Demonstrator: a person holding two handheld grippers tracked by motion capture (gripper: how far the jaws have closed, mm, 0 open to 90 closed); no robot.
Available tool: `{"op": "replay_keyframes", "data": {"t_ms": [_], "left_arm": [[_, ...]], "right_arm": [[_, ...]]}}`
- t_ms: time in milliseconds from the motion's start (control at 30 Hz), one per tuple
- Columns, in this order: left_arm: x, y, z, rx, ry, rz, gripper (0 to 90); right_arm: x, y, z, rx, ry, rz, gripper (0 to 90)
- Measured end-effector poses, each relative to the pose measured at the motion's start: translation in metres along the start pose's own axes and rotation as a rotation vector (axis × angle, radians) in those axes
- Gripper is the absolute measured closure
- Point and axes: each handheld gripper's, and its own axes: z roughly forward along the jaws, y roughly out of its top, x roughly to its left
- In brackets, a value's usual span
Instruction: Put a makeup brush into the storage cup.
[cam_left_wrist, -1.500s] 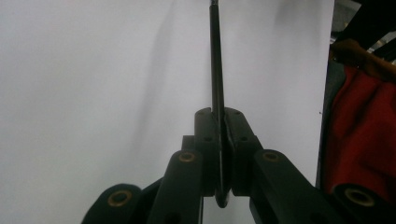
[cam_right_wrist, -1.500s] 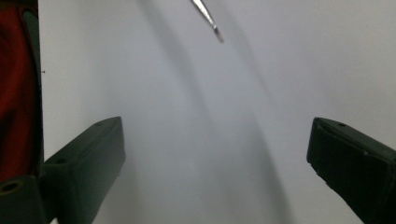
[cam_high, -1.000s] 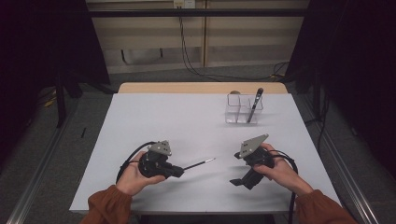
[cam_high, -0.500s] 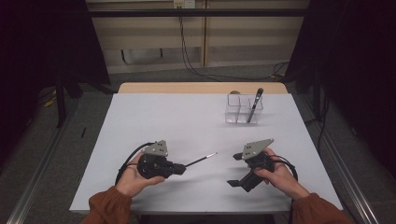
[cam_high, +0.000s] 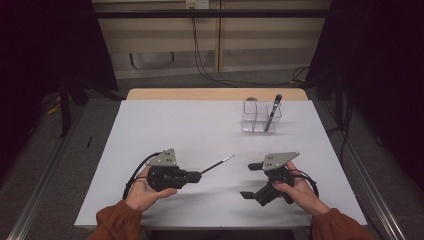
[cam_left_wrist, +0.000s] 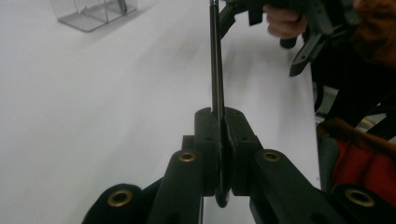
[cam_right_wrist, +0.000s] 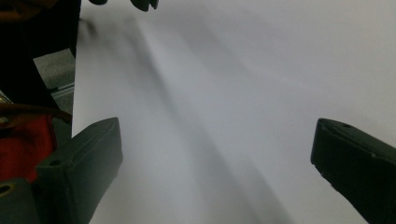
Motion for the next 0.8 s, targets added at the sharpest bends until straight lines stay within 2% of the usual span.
{"op": "replay_keyframes", "data": {"t_ms": [33, 100, 200, 400, 500, 567, 667, 800], "left_arm": [[-0.001, 0.0, 0.0, -0.016, 0.001, -0.009, 85.3], [0.0, 0.001, 0.0, -0.027, 0.006, 0.006, 85.3], [-0.001, 0.0, 0.0, -0.043, 0.023, 0.008, 85.3], [-0.002, -0.002, 0.001, -0.091, 0.021, 0.002, 85.3], [-0.004, -0.001, 0.002, -0.125, 0.015, 0.003, 85.3], [-0.005, 0.0, 0.001, -0.135, 0.016, 0.009, 85.3], [-0.006, 0.0, 0.002, -0.146, 0.014, 0.011, 85.3], [-0.007, 0.002, 0.003, -0.176, 0.009, 0.017, 85.3]], "right_arm": [[0.001, 0.0, 0.0, -0.011, 0.003, -0.004, 2.1], [0.003, 0.0, 0.002, -0.033, -0.002, -0.021, 2.3], [0.004, 0.001, 0.003, -0.073, 0.009, -0.02, 2.7], [0.005, 0.002, 0.006, -0.128, -0.015, -0.028, 3.6], [0.005, 0.003, 0.006, -0.151, 0.014, -0.006, 6.8], [0.005, 0.005, 0.006, -0.176, 0.051, 0.024, 7.2], [0.007, 0.008, 0.004, -0.202, 0.045, 0.014, 6.9], [0.007, 0.011, 0.002, -0.245, 0.068, 0.007, 5.9]]}}
